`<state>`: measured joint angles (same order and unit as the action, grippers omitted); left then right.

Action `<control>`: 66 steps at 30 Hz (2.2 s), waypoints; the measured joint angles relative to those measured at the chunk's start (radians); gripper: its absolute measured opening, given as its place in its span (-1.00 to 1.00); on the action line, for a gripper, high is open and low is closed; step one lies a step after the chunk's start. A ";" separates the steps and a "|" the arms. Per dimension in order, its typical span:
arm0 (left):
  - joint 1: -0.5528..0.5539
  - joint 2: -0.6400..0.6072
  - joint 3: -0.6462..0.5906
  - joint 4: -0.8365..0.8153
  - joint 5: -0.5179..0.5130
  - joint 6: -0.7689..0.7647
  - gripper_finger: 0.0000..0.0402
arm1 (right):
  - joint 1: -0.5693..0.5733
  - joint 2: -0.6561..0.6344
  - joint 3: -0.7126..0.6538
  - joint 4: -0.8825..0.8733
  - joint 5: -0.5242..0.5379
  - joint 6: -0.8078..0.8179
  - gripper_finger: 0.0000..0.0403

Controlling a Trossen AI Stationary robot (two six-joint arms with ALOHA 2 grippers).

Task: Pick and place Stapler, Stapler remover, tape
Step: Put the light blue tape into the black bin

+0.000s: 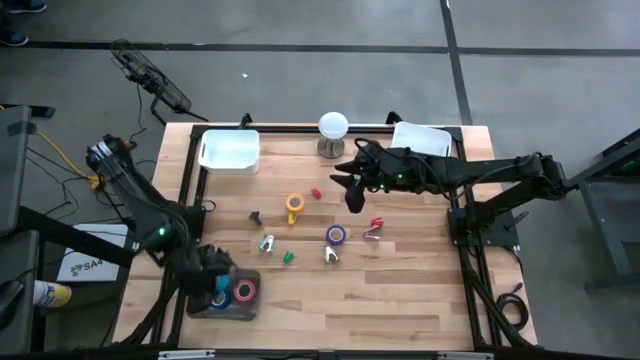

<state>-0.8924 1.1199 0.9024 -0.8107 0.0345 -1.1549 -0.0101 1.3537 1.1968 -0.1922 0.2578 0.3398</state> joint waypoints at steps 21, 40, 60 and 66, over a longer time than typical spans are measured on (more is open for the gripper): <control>-0.129 0.330 0.000 0.072 -0.001 -0.074 -0.81 | 0.000 0.001 0.000 -0.015 0.038 0.023 -0.33; -0.129 0.335 0.000 0.111 -0.048 -0.160 -0.50 | 0.000 0.001 -0.001 -0.033 0.037 0.023 -0.33; -0.129 0.335 0.000 0.047 -0.050 -0.212 -0.43 | 0.000 0.002 -0.001 -0.070 0.020 0.046 -0.33; -0.129 0.335 0.000 0.044 -0.052 -0.229 -0.42 | 0.000 0.002 -0.001 -0.073 0.004 0.045 -0.33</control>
<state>-1.0210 1.4548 0.9024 -0.7666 -0.0177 -1.3843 -0.0101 1.3552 1.1961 -0.2648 0.2617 0.3852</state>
